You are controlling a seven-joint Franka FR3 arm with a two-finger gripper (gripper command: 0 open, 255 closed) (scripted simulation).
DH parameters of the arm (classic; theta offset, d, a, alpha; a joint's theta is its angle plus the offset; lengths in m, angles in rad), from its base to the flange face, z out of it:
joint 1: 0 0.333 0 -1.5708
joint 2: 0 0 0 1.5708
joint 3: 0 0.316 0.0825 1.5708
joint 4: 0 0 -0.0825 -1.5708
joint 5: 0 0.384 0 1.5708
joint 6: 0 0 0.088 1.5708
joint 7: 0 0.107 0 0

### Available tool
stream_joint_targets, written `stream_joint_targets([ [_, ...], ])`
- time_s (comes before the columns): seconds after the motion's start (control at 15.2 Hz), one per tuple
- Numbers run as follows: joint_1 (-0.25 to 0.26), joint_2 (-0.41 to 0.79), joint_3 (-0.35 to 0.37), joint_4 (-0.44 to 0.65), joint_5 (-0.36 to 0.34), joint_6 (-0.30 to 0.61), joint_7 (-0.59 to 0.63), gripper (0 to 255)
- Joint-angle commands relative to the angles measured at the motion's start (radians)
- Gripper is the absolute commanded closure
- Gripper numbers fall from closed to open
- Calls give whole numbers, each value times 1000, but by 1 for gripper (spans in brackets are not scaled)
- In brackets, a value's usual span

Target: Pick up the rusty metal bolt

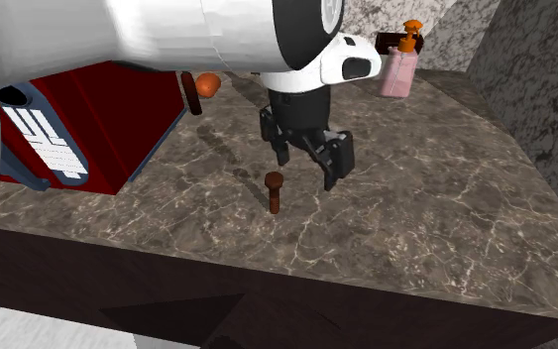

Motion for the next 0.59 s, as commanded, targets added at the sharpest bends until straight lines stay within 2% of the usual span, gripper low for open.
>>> stream_joint_targets([
  [0.0, -3, 33, 63, 1, 23, 35, 76, 0],
  [0.26, -21, 113, 183, 24, 49, 94, 211, 0],
  [0.53, -20, 127, 204, -19, 58, 152, 217, 0],
])
